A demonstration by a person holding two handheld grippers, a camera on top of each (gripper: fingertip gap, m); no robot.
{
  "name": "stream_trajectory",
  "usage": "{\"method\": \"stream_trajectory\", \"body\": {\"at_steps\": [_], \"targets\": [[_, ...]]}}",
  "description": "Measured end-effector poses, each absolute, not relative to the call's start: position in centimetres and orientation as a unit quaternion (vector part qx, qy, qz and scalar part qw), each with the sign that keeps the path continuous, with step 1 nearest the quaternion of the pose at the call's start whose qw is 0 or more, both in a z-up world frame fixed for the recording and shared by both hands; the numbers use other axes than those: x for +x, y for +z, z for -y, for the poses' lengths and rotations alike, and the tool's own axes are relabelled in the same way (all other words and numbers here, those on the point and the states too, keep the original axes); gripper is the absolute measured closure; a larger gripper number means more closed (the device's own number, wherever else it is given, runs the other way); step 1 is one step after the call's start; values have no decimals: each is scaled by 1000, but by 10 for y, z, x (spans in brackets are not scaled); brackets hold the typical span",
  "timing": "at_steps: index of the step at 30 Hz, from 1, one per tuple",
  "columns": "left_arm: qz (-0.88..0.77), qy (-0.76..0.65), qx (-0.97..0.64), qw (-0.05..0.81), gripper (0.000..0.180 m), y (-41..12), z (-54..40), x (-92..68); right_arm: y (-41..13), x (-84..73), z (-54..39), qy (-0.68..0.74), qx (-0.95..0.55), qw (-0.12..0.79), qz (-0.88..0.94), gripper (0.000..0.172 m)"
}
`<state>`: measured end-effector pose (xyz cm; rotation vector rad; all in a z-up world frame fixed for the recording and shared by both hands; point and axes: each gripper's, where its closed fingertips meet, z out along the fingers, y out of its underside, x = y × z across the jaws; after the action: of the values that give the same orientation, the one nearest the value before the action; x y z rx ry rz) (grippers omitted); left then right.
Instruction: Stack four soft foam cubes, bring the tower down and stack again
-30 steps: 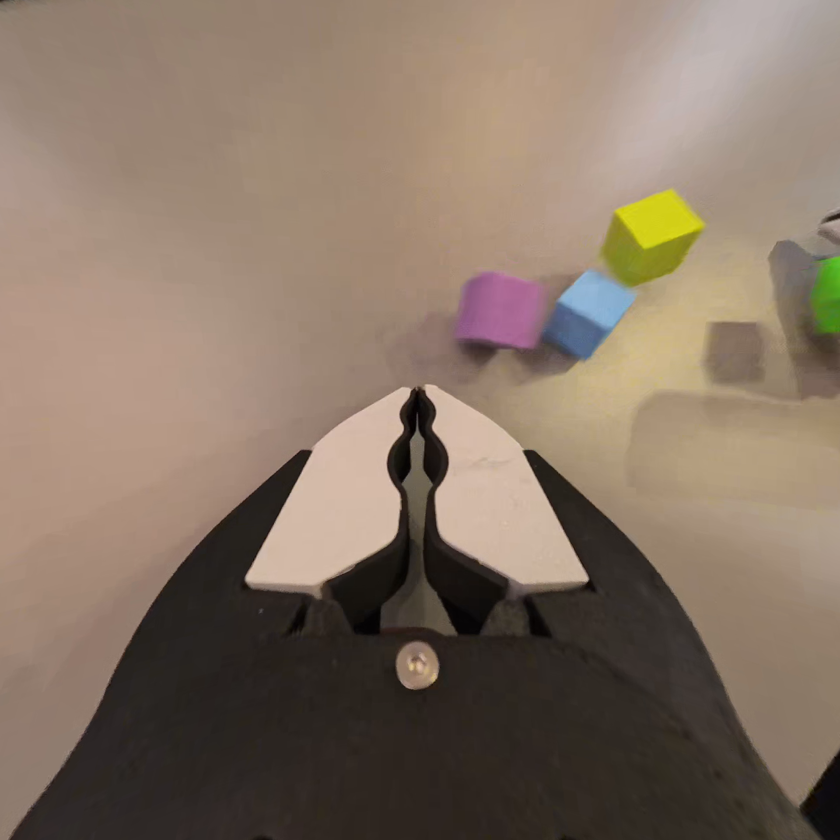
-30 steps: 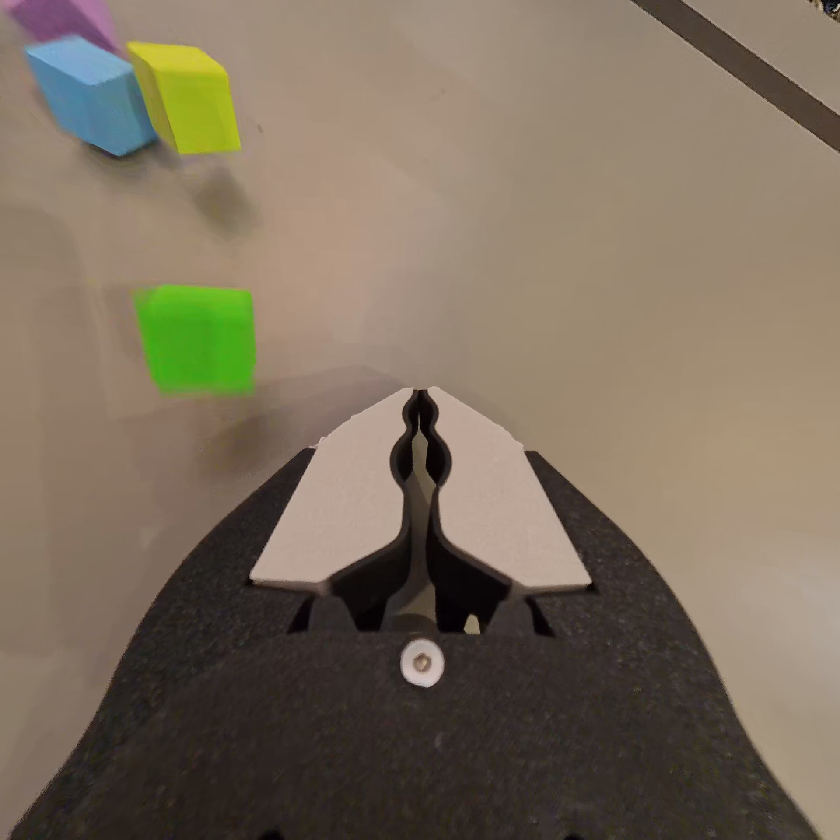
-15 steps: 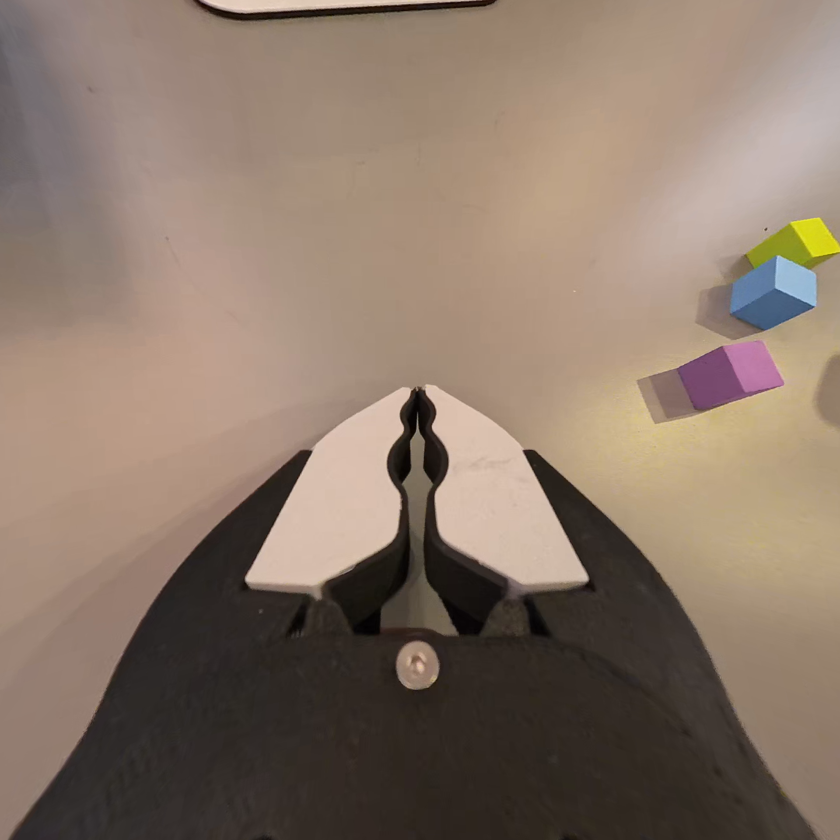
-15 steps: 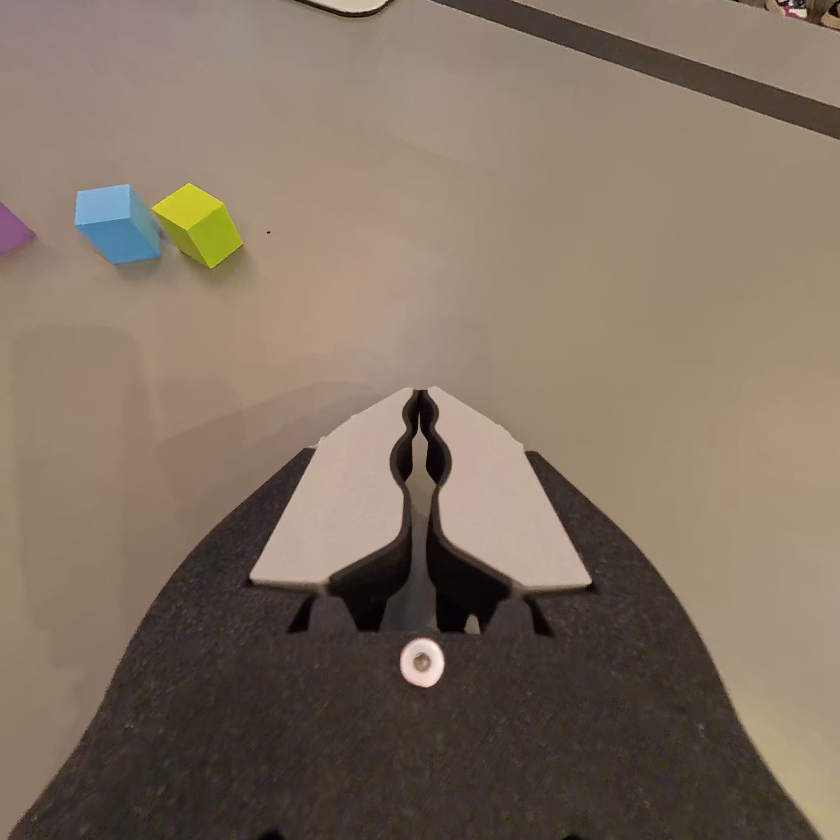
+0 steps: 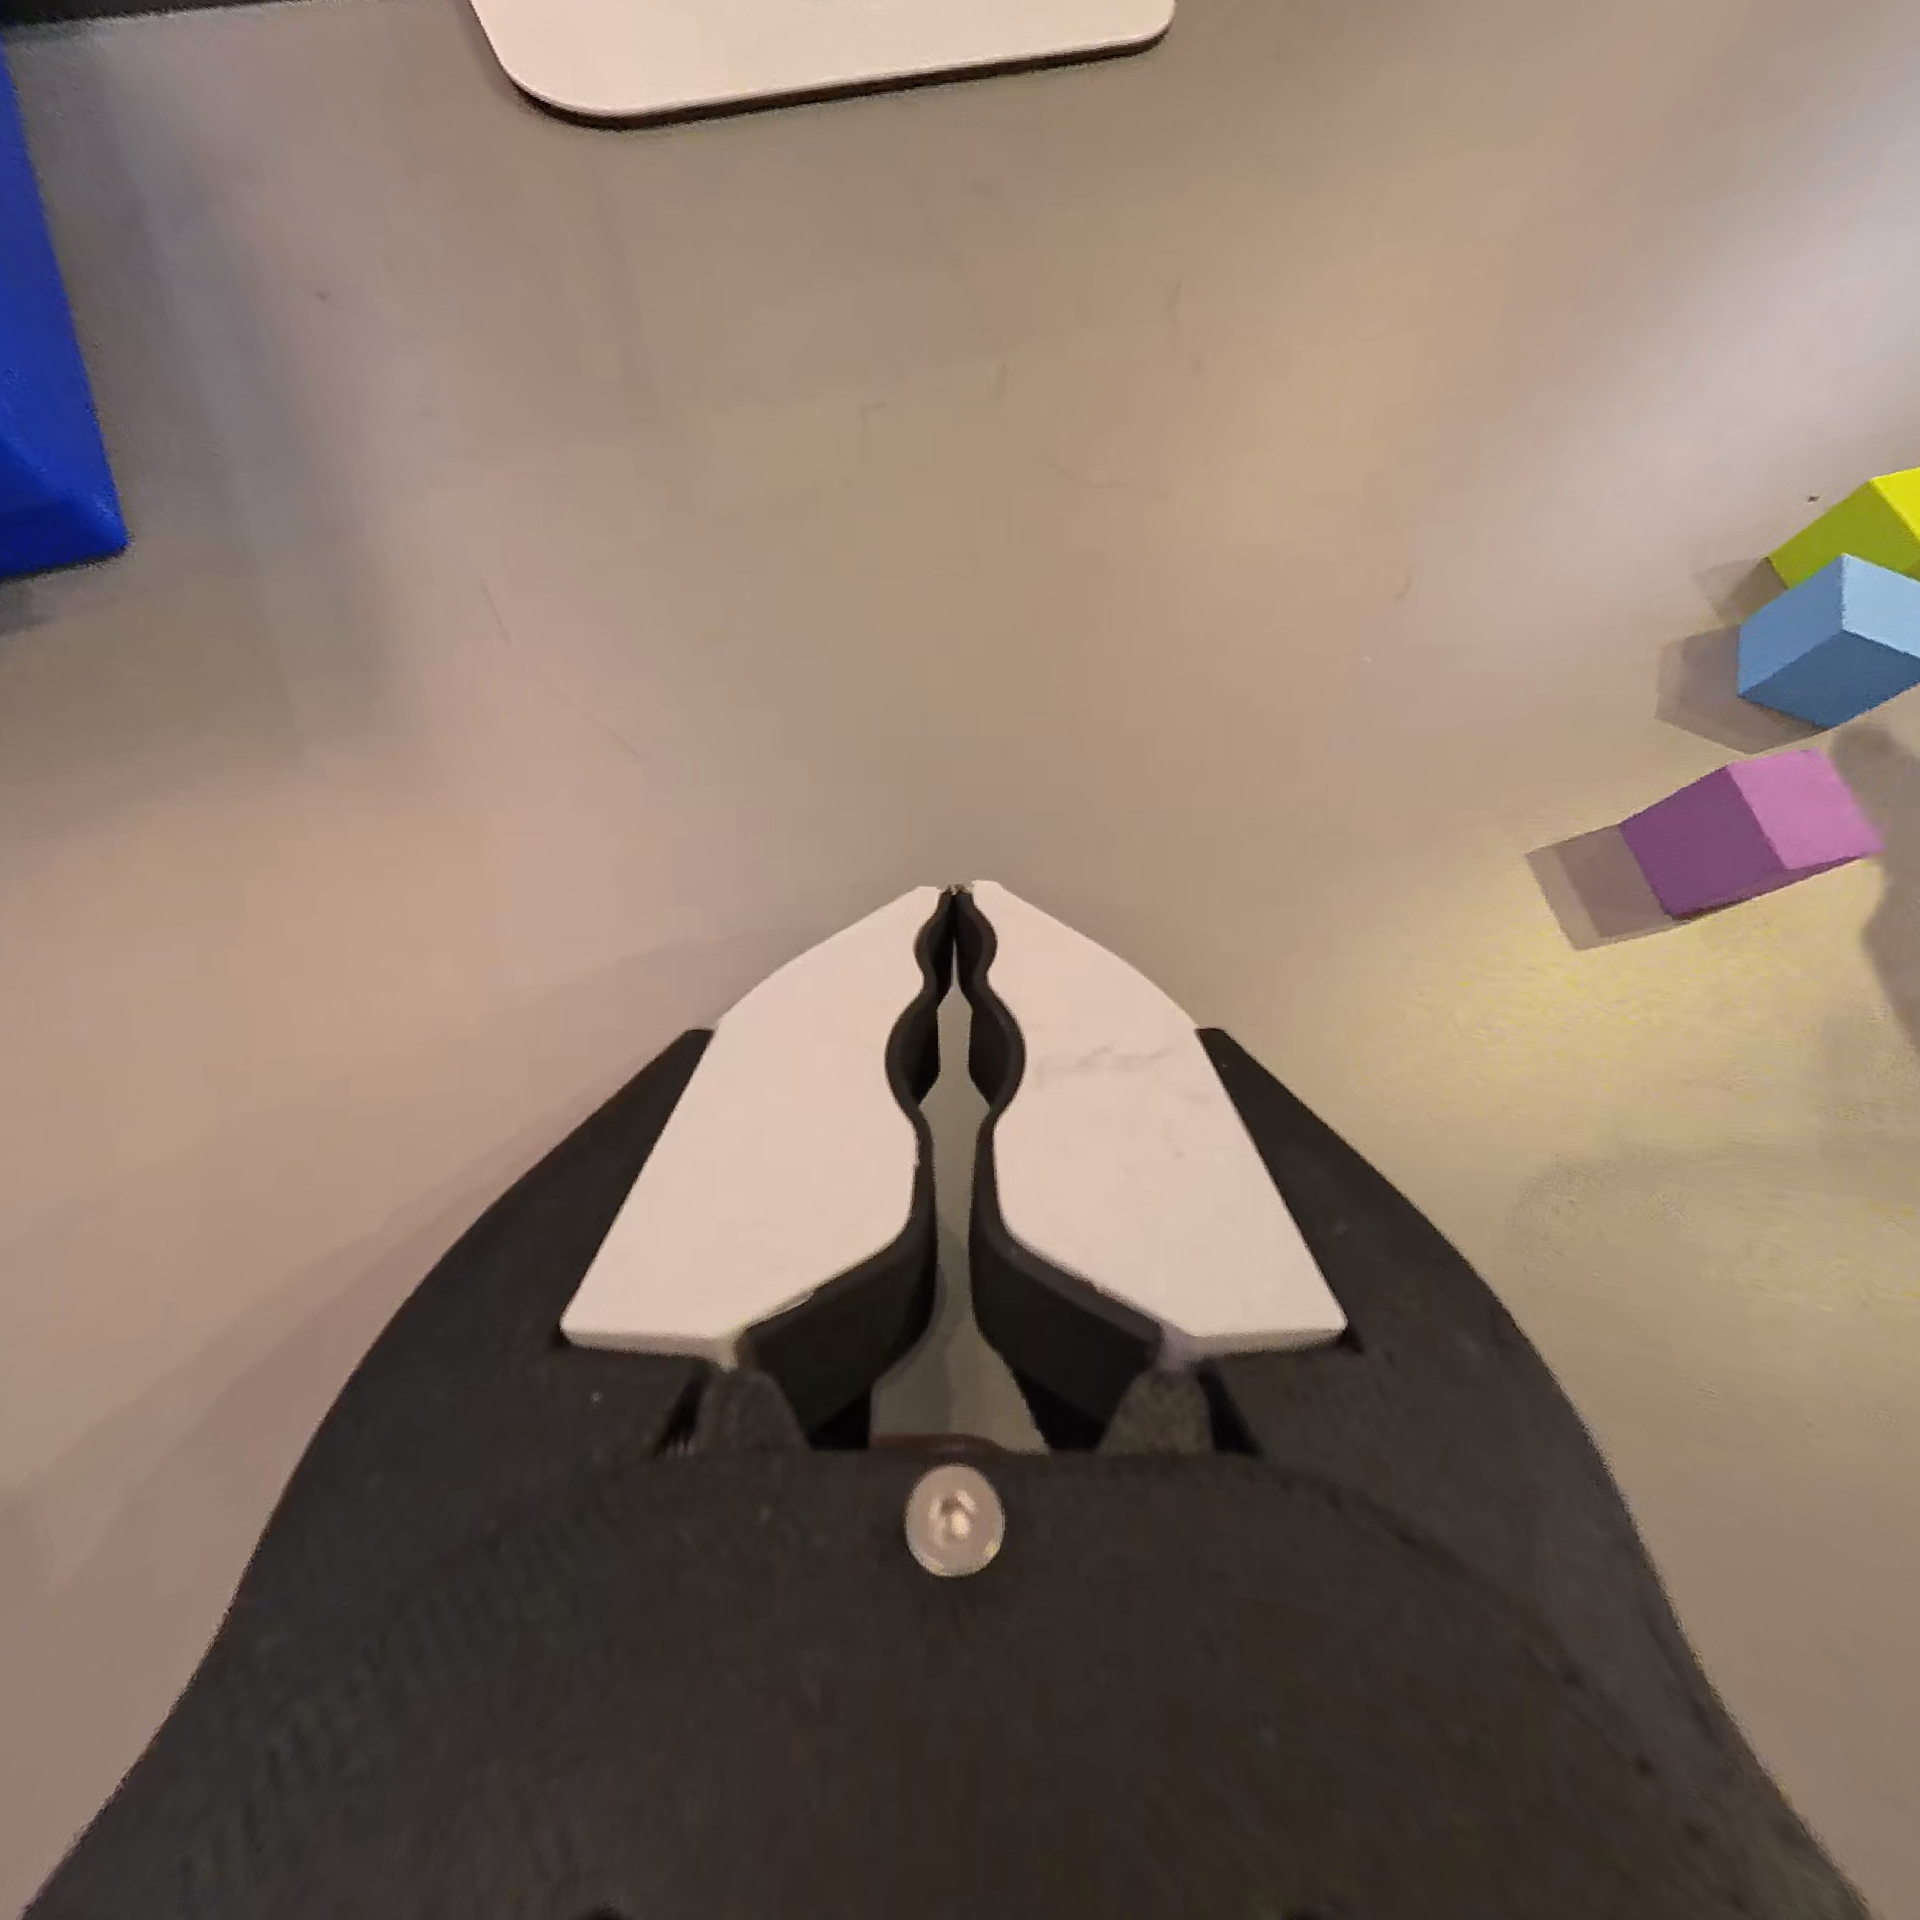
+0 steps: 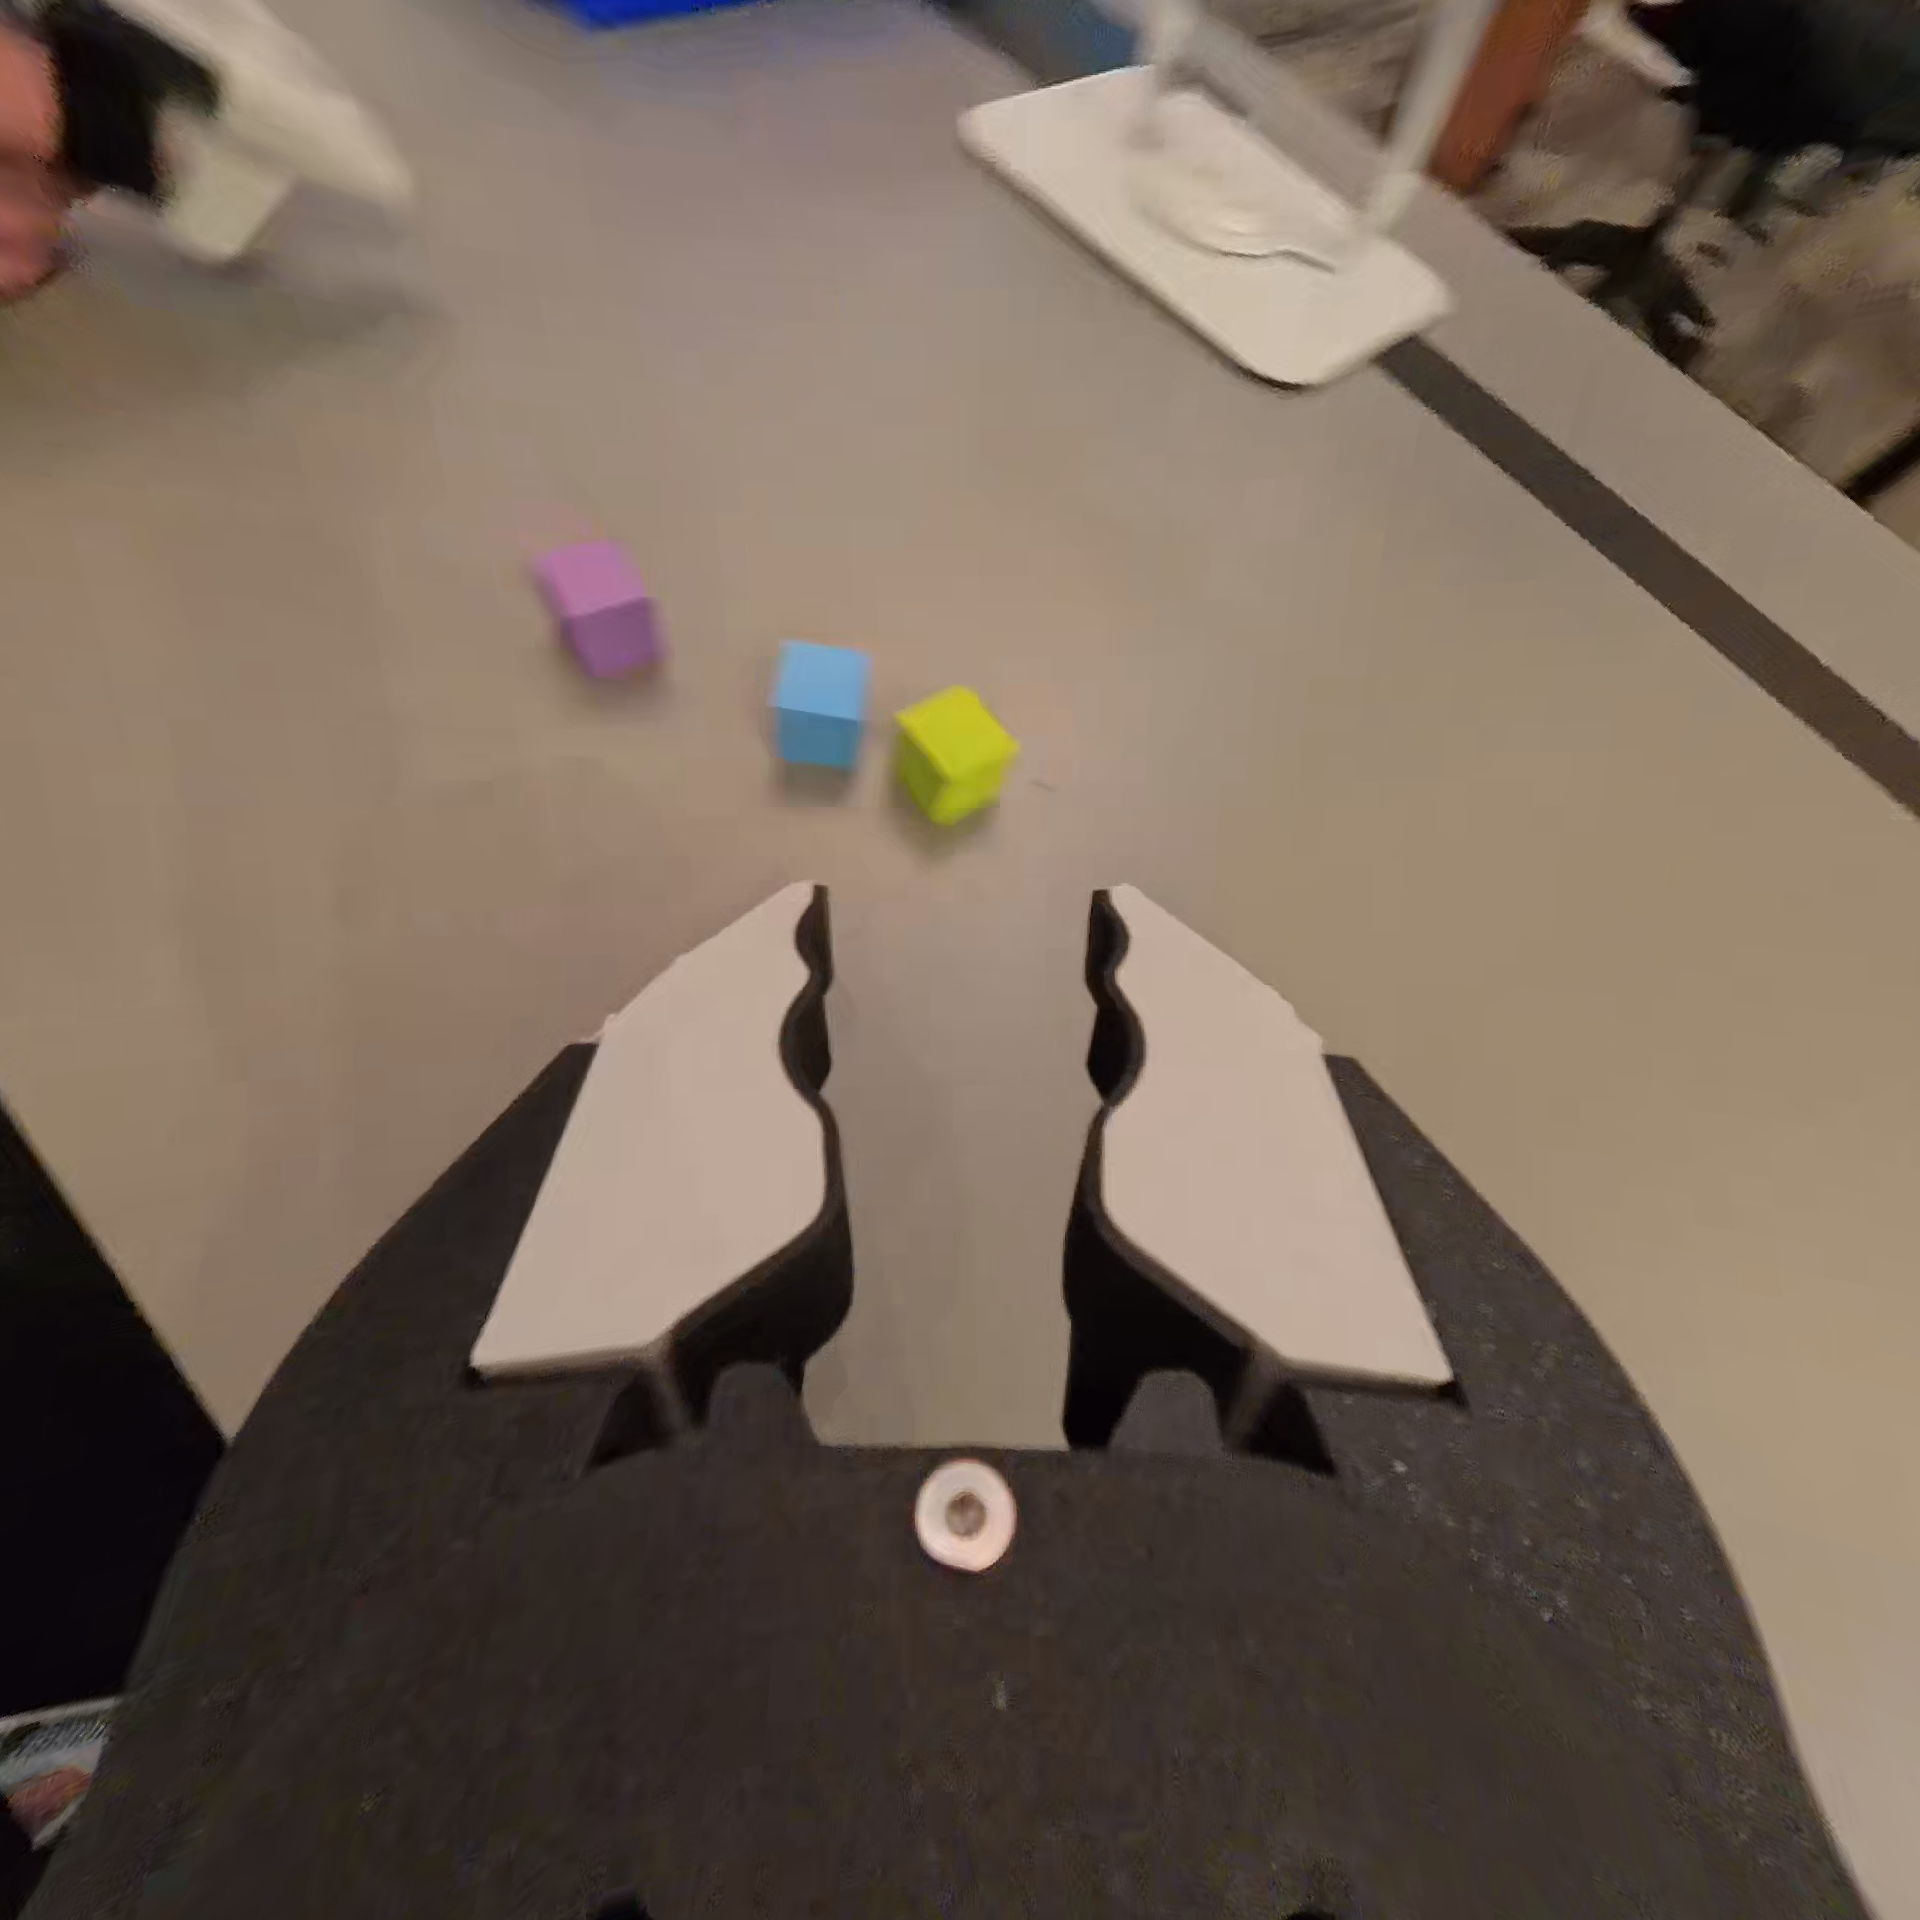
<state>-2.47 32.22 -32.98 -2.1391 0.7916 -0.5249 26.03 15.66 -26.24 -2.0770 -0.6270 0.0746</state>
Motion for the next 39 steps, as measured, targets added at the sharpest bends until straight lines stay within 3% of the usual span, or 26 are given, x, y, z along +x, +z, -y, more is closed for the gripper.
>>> {"method": "stream_trajectory", "body": {"at_steps": [9, 12, 15, 25, 33, 34, 37, 39], "targets": [[-304, -229, -843, 381, 180, -330, -337, -33, -325, 130, -207, 45, -828, 334, 448, 113], [-309, -247, -842, 368, 180, -331, -335, -31, -337, 120, -218, 45, -827, 318, 462, 121], [-315, -244, -838, 373, 180, -330, -335, -30, -340, 112, -224, 53, -825, 309, 471, 143], [-287, -276, -823, 406, 180, -317, -339, -35, -310, 58, -254, 88, -786, 315, 525, 145], [-291, -286, -819, 405, 180, -315, -337, -34, -341, 26, -267, 91, -779, 256, 565, 144], [-292, -286, -818, 405, 180, -315, -337, -34, -342, 25, -267, 90, -781, 257, 562, 144], [-292, -294, -815, 405, 180, -314, -336, -34, -335, 30, -267, 84, -787, 265, 551, 118], [-291, -299, -813, 406, 180, -313, -336, -33, -319, 42, -265, 85, -786, 281, 544, 117]]}}
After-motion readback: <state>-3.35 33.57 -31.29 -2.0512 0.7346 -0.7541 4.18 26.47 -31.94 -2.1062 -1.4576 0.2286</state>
